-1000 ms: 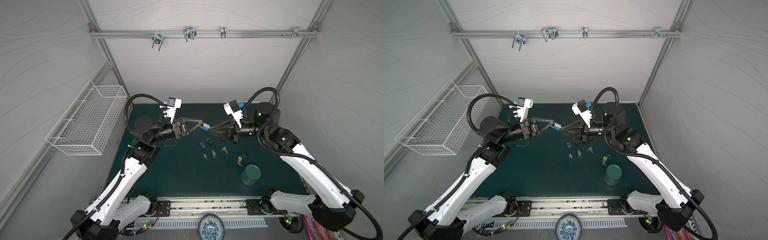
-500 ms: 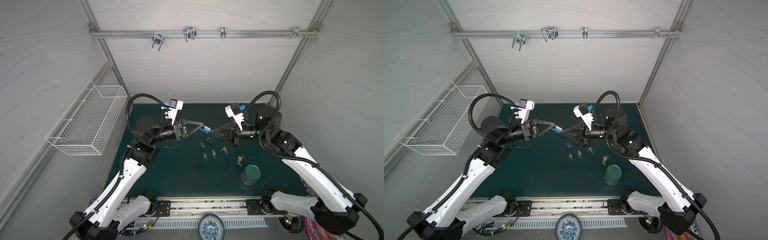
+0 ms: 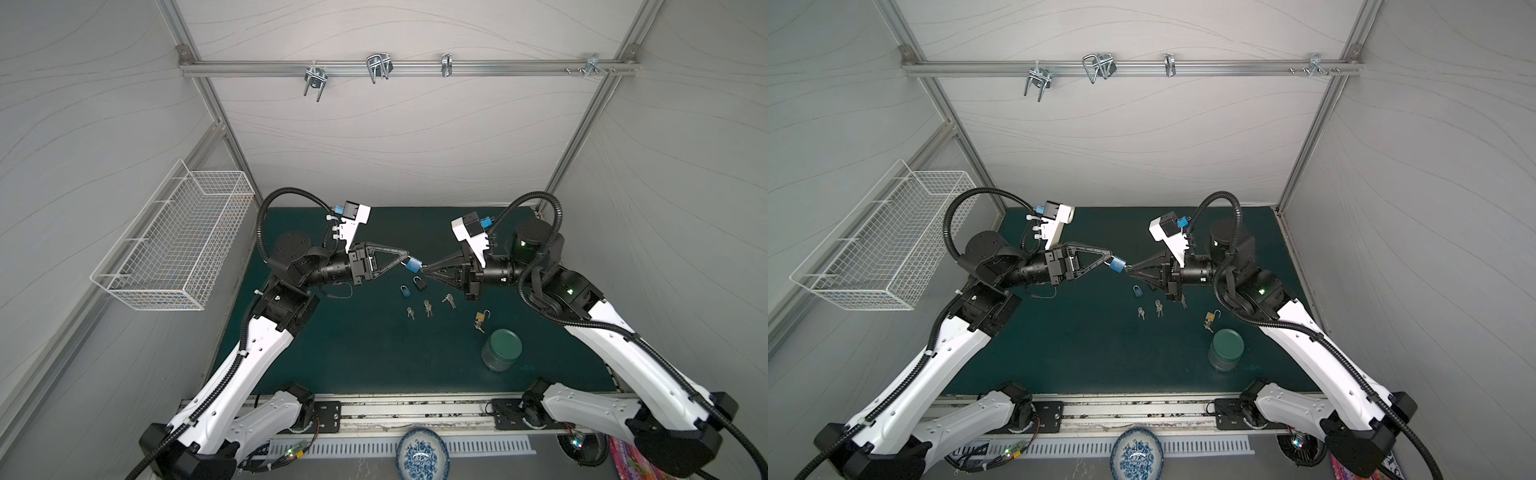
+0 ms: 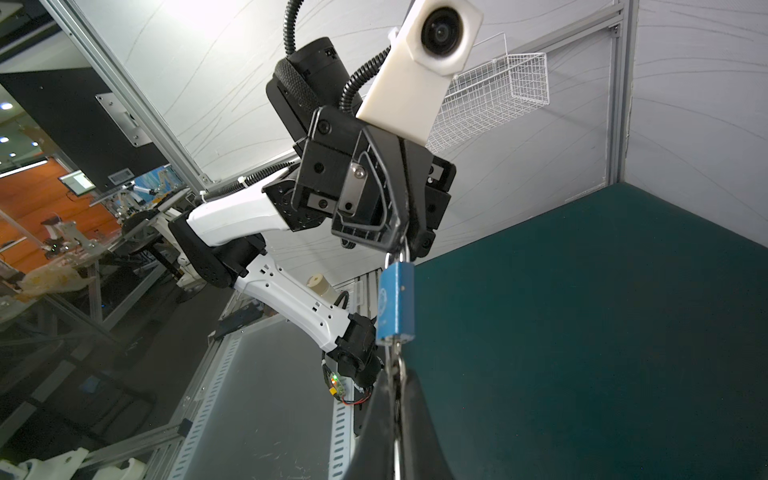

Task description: Lock with the key

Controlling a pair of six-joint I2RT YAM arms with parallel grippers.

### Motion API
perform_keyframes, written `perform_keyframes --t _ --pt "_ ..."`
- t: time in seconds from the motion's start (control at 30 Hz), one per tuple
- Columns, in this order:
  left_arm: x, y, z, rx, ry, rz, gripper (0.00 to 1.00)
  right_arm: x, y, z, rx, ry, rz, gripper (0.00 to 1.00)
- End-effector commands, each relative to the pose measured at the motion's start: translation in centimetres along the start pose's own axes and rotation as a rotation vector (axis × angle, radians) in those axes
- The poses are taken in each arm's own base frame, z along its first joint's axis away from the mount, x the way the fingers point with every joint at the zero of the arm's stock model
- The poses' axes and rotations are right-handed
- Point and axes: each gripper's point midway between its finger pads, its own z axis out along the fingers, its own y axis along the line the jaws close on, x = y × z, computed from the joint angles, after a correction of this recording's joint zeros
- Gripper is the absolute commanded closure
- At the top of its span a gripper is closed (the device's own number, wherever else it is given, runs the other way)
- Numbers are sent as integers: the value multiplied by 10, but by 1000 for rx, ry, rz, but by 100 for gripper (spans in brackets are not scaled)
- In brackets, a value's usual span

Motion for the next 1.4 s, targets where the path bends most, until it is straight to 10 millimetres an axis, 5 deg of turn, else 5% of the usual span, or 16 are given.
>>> perform_keyframes --t 0.0,0.23,0.43,0.8,1.17,1.37 --pt "-43 -51 -19 43 -153 210 100 7 12 -8 -38 10 136 100" --pt "-43 -48 -19 30 -159 225 100 3 14 -3 -108 -18 290 100" --pt "-42 -36 -20 -32 -162 213 100 20 -2 -5 8 29 226 100" --pt "-18 62 -48 -533 -134 96 100 83 -56 2 377 231 65 100" --pt "51 169 -95 -900 -133 -152 100 146 -81 42 458 401 -3 100" --pt "80 206 -112 -993 -153 -259 100 180 -103 60 490 458 32 100"
